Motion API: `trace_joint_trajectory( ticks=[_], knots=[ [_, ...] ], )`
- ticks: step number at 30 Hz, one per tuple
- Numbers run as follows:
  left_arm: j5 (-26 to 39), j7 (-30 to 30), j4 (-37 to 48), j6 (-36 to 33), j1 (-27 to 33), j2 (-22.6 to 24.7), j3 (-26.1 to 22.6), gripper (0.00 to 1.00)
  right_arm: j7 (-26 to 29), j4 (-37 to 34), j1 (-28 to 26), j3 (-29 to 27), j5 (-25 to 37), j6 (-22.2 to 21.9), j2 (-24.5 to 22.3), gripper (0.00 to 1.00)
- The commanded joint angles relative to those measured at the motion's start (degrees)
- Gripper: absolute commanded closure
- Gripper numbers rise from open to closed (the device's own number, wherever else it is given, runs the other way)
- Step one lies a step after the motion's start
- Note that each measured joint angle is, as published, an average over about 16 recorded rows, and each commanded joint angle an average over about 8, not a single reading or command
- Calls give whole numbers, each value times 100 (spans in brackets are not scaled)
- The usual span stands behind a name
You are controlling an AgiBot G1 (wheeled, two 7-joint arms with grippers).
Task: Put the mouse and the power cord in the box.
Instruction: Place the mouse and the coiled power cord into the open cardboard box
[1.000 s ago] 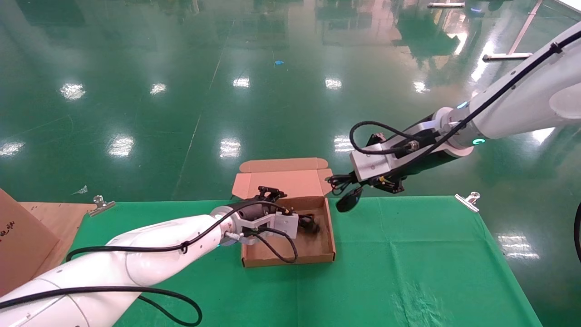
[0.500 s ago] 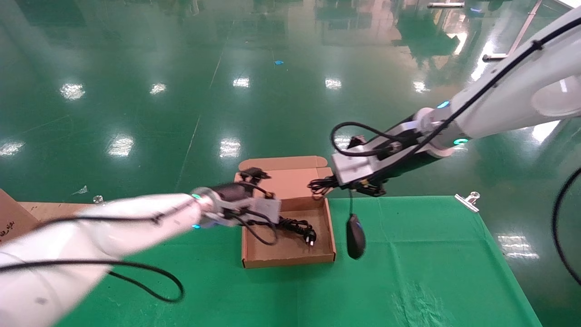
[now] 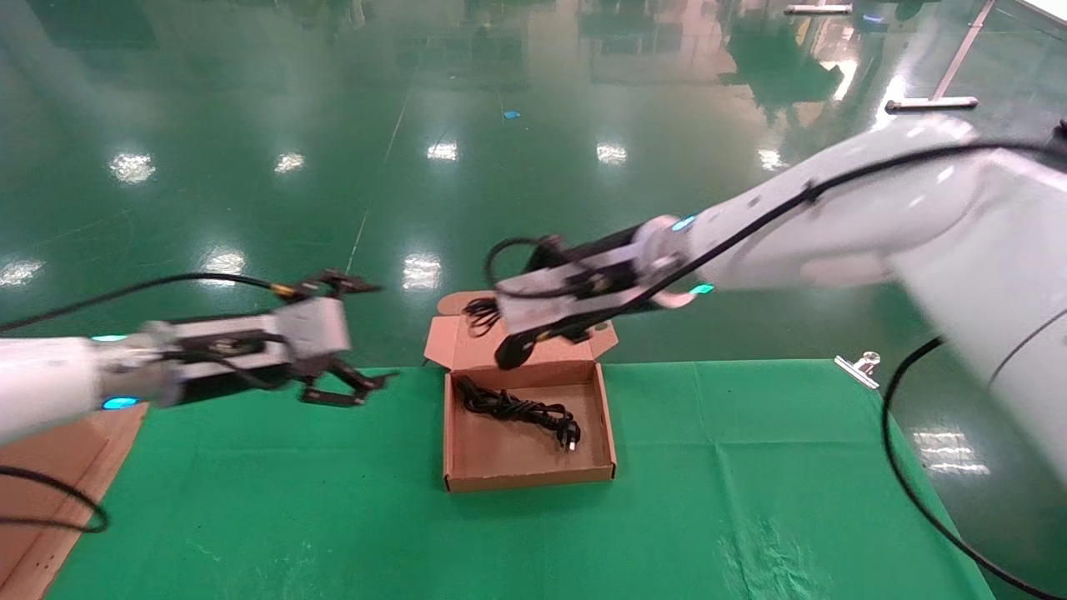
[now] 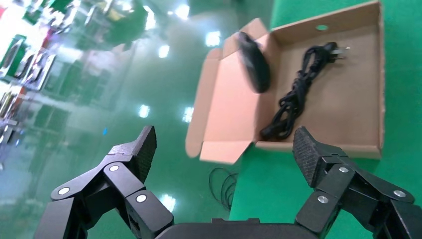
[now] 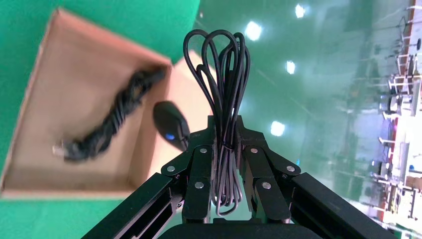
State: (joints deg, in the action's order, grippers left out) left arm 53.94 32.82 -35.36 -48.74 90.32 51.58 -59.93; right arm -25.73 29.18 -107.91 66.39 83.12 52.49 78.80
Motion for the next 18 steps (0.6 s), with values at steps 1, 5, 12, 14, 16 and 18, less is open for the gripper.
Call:
trace_joint_trajectory(
  ticks=[1, 5, 12, 14, 16, 18],
  knots=[
    [-308, 241, 165, -255, -80, -178, 203, 0, 169, 277, 139, 142, -55, -274, 10, 100],
    [-537, 502, 629, -523, -161, -238, 349, 0, 486, 635, 289, 522, -156, -500, 11, 100],
    [-583, 924, 1262, -619, -195, -85, 407, 0, 861, 842, 466, 1112, -217, -764, -1, 100],
    [-602, 1006, 1394, -638, -191, -31, 425, 0, 924, 801, 503, 1245, -204, -828, -6, 100],
    [-636, 1067, 1510, -690, -184, 10, 448, 0, 970, 734, 534, 1364, -186, -885, -10, 100],
    [-651, 1127, 1605, -741, -166, 39, 460, 0, 1000, 666, 559, 1461, -167, -925, -14, 83]
  ],
)
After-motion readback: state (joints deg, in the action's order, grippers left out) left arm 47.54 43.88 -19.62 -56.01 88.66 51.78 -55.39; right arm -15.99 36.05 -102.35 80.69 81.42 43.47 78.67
